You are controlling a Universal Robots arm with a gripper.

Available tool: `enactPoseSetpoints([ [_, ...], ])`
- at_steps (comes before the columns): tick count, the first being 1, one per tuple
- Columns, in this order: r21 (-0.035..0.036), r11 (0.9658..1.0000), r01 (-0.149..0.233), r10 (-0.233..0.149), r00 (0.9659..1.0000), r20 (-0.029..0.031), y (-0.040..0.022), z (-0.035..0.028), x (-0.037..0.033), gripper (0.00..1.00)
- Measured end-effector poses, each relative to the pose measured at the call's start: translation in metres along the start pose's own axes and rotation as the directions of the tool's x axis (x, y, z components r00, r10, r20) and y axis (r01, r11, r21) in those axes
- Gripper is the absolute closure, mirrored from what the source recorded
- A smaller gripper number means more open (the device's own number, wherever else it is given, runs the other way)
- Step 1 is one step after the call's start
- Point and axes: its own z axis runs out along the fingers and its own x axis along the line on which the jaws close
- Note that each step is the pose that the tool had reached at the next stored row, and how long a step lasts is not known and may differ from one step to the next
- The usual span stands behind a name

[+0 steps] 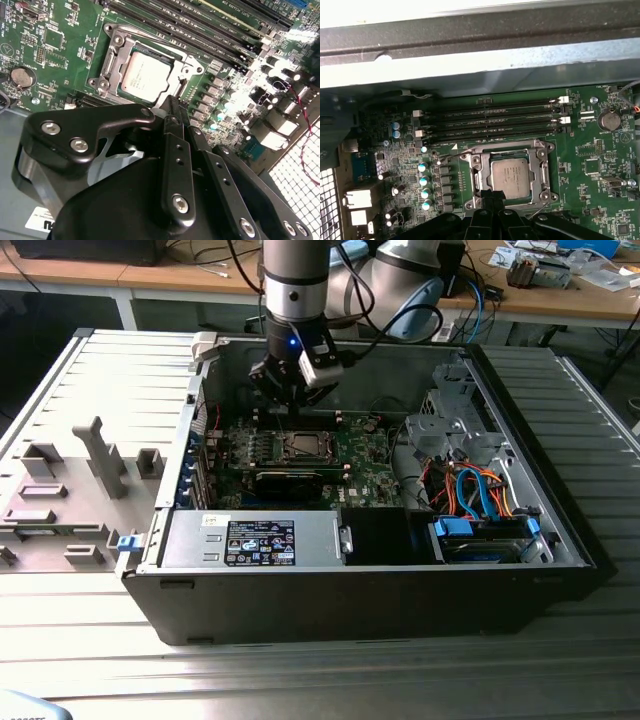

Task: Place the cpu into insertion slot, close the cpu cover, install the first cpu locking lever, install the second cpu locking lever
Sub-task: 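Install the first cpu locking lever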

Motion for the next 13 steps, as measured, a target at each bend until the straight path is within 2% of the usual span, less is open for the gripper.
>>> enactPoseSetpoints([
  [13, 0.0000, 1.0000, 0.000, 0.000, 1.0000, 0.0000, 0.0011, 0.0000, 0.0023, 0.89],
])
